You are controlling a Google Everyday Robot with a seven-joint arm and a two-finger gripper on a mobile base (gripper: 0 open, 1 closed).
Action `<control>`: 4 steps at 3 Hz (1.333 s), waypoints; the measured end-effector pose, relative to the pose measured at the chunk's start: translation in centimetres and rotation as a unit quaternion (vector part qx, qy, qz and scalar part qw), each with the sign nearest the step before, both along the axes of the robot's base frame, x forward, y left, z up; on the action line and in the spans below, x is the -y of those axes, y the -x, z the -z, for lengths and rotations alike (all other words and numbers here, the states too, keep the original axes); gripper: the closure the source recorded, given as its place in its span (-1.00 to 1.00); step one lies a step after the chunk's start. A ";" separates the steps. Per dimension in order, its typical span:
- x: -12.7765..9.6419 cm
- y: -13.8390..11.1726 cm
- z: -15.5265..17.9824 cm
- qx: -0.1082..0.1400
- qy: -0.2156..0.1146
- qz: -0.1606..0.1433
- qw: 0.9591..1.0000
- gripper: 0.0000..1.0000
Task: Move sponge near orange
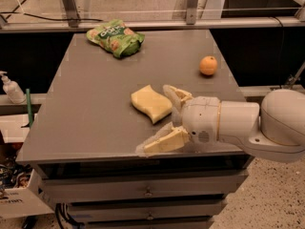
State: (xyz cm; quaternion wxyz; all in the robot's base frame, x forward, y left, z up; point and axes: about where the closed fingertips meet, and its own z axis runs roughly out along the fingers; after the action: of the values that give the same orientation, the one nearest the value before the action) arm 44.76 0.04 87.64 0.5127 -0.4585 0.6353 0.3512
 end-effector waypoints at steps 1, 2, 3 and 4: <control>0.3 -0.6 1.9 -0.021 0.013 0.009 1.000 -1.00; 1.1 -1.5 3.4 -0.037 0.027 0.025 0.999 -1.00; 2.8 -2.3 4.0 -0.045 0.035 0.050 0.997 -1.00; 3.3 -2.9 4.4 -0.051 0.039 0.062 0.996 -1.00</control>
Offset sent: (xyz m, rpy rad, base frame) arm 0.0276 -0.0258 -0.0530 -0.0846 0.1141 -0.0970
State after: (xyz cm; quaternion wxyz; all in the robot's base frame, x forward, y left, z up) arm 47.67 -3.22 83.24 0.4825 -0.4192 0.7008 0.3168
